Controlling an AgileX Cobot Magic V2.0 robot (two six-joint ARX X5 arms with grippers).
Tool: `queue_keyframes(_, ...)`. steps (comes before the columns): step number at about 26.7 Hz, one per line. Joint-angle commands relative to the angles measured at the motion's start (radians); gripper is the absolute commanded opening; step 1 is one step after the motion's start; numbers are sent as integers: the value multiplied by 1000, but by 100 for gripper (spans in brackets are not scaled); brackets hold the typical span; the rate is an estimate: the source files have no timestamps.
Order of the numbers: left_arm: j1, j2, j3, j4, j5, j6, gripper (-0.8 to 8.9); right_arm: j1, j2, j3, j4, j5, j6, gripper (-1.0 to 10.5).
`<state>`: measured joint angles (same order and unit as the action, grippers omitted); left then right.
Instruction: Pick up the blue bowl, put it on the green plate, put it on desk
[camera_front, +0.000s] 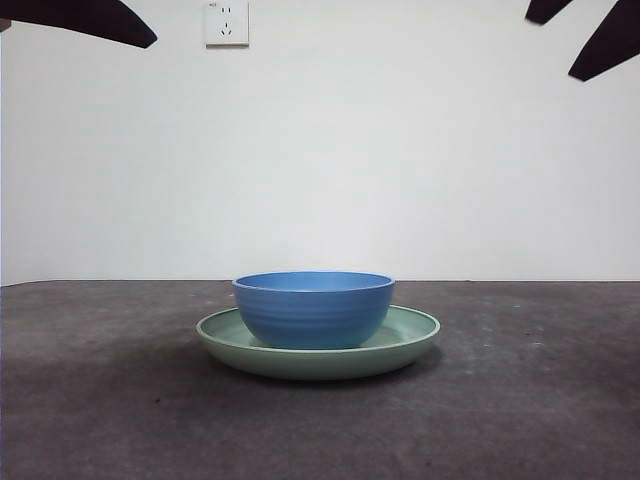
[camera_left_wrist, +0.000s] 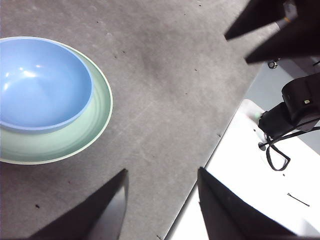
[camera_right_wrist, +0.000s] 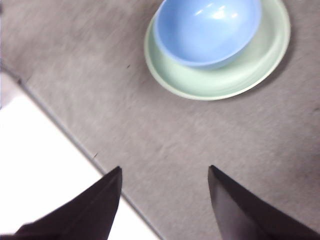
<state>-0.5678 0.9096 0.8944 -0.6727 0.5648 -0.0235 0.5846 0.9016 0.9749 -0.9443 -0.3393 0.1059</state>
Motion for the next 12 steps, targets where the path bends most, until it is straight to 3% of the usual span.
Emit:
queue_keyframes(1,-6,5,6,6,5,8,222,31,-3,13,5,0,-21,273)
queue_keyframes(12,-6,5,6,6,5,8,221,50,-1,13,8,0,-21,273)
